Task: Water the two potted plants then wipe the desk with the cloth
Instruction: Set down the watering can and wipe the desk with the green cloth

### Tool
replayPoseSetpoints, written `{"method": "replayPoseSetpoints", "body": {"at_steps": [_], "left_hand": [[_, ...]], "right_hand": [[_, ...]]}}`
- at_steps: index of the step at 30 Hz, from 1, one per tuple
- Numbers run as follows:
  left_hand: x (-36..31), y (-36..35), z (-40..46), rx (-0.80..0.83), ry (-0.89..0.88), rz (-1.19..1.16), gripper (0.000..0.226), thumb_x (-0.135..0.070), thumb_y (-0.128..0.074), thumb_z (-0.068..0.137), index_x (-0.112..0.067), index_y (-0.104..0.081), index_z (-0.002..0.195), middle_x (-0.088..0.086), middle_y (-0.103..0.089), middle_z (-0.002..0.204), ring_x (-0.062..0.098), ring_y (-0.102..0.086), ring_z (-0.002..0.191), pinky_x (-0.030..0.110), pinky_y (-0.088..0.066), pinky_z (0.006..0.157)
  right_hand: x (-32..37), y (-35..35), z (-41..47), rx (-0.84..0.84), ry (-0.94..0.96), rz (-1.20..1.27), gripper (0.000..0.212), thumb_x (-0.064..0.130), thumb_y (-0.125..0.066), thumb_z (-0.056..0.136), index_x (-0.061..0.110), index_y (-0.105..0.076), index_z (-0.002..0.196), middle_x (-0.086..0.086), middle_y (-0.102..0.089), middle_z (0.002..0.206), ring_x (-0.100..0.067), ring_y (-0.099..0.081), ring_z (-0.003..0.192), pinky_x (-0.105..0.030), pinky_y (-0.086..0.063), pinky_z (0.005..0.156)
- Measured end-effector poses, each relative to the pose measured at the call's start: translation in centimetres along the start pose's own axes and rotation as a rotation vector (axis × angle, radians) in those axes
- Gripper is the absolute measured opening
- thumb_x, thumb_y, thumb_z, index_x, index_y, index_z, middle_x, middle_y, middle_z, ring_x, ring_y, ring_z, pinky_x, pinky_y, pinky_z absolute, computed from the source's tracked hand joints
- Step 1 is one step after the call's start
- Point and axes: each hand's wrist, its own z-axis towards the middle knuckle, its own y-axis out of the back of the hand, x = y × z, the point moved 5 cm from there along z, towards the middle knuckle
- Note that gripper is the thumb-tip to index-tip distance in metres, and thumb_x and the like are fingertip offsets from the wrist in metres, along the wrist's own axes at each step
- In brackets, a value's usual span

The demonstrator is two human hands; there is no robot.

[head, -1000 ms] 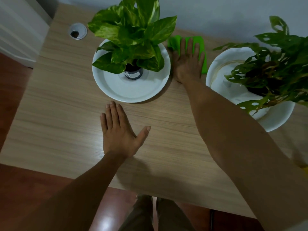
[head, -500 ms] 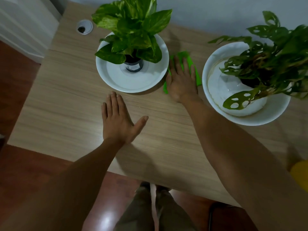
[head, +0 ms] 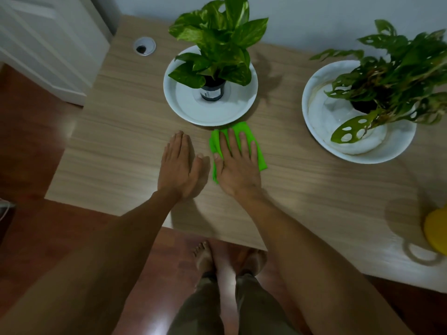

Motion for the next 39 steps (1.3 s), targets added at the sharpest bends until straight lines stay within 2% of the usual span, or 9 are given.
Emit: {"method": "replayPoseSetpoints", "body": {"at_steps": [5,9,15,19,24,29,35,37,39], "left_hand": [[4.0,1.8,-1.5,-0.024,-0.034,0.109,0.073,-0.048,-0.019,0.103,-0.006,-0.014,0.162,0.011,-0.007,0.172,0.022,-0.002,0.16,0.043,-0.002,0.129],[5.5,1.6,-2.2,-0.04,-0.084,0.219,0.07,-0.042,-0.023,0.103,-0.005,-0.014,0.162,0.012,-0.009,0.171,0.025,-0.003,0.16,0.047,-0.005,0.129],[5.8,1.4,-2.4,-0.052,-0.098,0.204,0.068,-0.04,-0.028,0.105,-0.008,-0.01,0.163,0.009,-0.006,0.172,0.02,0.002,0.16,0.046,-0.002,0.129],[6.0,1.5,-2.3,-0.066,-0.106,0.194,0.066,-0.038,-0.028,0.105,-0.007,-0.014,0.162,0.009,-0.009,0.172,0.021,0.0,0.16,0.046,-0.003,0.129],[6.4,1.5,-2.2,-0.089,-0.12,0.21,0.064,-0.032,-0.026,0.103,-0.006,-0.02,0.161,0.01,-0.015,0.171,0.021,-0.007,0.159,0.045,-0.005,0.129],[6.4,1.5,-2.2,-0.097,-0.136,0.223,0.063,-0.028,-0.03,0.102,-0.004,-0.022,0.16,0.012,-0.018,0.17,0.024,-0.01,0.159,0.047,-0.009,0.128],[6.2,1.4,-2.3,-0.088,-0.145,0.226,0.064,-0.031,-0.024,0.103,-0.005,-0.018,0.161,0.012,-0.014,0.171,0.024,-0.005,0.159,0.046,-0.005,0.129],[6.3,1.3,-2.3,-0.088,-0.144,0.226,0.064,-0.031,-0.025,0.103,-0.005,-0.018,0.161,0.012,-0.013,0.171,0.024,-0.005,0.159,0.047,-0.006,0.129],[6.3,1.3,-2.4,-0.079,-0.137,0.218,0.065,-0.031,-0.024,0.102,-0.005,-0.017,0.161,0.012,-0.013,0.171,0.024,-0.004,0.16,0.047,-0.006,0.129]], "right_hand": [[4.5,-1.5,-0.7,0.022,0.164,-0.064,0.063,0.05,-0.015,0.11,0.026,-0.013,0.168,0.002,-0.009,0.176,-0.028,-0.002,0.163,-0.053,-0.001,0.13],[0.7,-1.0,-1.1,0.059,0.305,-0.078,0.06,0.052,-0.015,0.109,0.034,-0.013,0.167,0.006,-0.011,0.175,-0.024,-0.005,0.163,-0.051,-0.004,0.131],[-8.6,2.0,1.0,-0.064,-0.152,-0.014,0.062,0.051,-0.016,0.109,0.031,-0.012,0.168,0.0,-0.009,0.176,-0.028,-0.005,0.163,-0.054,-0.004,0.131],[-5.0,1.4,1.4,-0.111,-0.419,0.046,0.066,0.048,-0.014,0.108,0.022,-0.006,0.168,-0.005,-0.003,0.176,-0.032,0.0,0.163,-0.056,0.001,0.13],[5.1,-1.4,-0.5,-0.027,-0.117,-0.001,0.067,0.05,-0.016,0.108,0.022,-0.007,0.168,-0.004,-0.004,0.176,-0.03,0.001,0.163,-0.055,0.0,0.13],[0.9,-1.2,-3.1,0.017,0.182,-0.073,0.061,0.053,-0.017,0.11,0.033,-0.016,0.167,0.004,-0.012,0.175,-0.025,-0.007,0.163,-0.052,-0.007,0.131],[-11.4,2.0,-3.3,-0.13,-0.352,0.0,0.063,0.049,-0.02,0.109,0.03,-0.013,0.168,-0.002,-0.011,0.176,-0.03,-0.007,0.162,-0.055,-0.005,0.13],[-11.3,2.2,-2.9,-0.148,-0.568,0.055,0.064,0.047,-0.017,0.109,0.025,-0.006,0.168,-0.004,-0.004,0.177,-0.03,-0.001,0.163,-0.055,0.0,0.13],[-7.7,1.5,-1.9,-0.146,-0.634,0.111,0.066,0.046,-0.015,0.109,0.021,-0.003,0.168,-0.005,0.0,0.176,-0.032,0.003,0.162,-0.057,0.001,0.129]]}}
